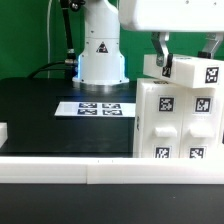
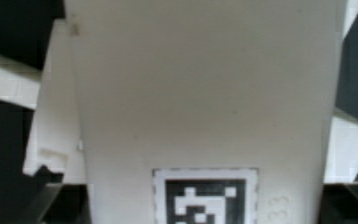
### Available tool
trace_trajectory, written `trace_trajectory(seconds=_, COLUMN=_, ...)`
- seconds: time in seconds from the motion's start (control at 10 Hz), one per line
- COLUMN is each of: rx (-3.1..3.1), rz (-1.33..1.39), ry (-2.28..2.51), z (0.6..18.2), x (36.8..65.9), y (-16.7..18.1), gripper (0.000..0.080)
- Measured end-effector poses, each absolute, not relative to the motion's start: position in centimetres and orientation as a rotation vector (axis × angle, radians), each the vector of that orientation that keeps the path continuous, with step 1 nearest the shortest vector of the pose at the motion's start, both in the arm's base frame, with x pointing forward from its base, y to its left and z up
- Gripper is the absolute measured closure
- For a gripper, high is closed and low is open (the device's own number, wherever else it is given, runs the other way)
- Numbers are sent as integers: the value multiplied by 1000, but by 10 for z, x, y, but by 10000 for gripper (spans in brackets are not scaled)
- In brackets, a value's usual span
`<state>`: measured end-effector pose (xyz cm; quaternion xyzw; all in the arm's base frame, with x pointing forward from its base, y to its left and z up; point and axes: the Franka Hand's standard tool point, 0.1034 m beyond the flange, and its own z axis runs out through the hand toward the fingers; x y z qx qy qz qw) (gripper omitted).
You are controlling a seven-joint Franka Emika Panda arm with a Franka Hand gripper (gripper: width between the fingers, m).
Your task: Assemble cabinet
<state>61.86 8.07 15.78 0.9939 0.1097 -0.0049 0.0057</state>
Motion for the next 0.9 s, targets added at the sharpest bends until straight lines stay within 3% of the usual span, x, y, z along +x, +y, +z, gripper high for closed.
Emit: trace_trajectory(seconds=0.9, rx=2828, rz=47, ry=-1393, z=157, x=619, y=86, gripper=246)
